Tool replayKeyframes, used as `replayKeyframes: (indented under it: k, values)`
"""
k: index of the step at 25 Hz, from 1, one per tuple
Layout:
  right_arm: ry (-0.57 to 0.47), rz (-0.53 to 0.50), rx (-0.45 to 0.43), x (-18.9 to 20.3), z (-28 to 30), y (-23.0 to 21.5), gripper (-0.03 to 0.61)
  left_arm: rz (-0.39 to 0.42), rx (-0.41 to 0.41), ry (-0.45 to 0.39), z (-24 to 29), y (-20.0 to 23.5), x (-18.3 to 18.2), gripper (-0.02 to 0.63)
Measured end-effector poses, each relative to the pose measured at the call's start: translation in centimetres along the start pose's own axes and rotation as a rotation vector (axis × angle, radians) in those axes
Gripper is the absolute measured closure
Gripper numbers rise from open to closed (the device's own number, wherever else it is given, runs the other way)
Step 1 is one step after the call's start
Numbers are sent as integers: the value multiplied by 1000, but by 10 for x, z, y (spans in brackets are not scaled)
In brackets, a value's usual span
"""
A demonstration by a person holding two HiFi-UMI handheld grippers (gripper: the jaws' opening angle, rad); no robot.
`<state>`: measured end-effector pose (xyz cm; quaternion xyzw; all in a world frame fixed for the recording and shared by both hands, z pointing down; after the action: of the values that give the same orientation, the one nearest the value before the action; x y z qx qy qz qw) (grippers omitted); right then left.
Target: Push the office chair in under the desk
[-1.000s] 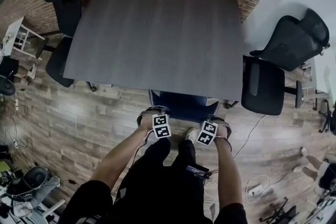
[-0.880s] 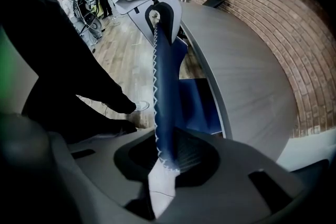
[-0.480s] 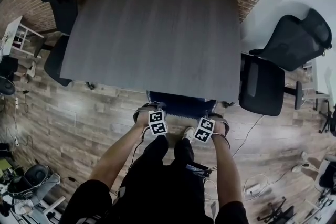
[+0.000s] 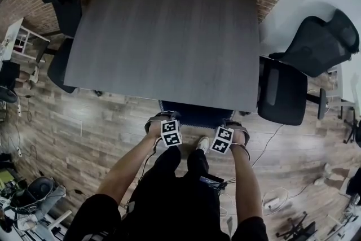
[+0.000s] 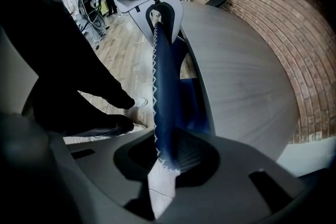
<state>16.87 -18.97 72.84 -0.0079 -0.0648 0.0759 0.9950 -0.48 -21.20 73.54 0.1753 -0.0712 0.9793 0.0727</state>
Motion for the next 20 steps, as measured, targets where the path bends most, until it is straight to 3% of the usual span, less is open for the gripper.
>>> replayKeyframes:
  k: [13, 20]
  values:
    - [-22, -4, -25, 3, 0, -3, 500, -32, 8, -12, 2, 2, -1, 506]
    - [-40, 72, -28, -4, 4, 2, 405, -188, 84, 26, 5, 2, 14, 413]
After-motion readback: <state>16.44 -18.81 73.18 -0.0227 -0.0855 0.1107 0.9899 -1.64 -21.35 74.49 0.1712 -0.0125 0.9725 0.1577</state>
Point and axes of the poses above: the fingertips, and each gripper's own axes: z forward along the fingers, y to its left, x out of its underside, the point moved 6 cm from there along -z, backward along the fingers, and after that the axes turned 4 degrees about -x, right-handed, at the moved point
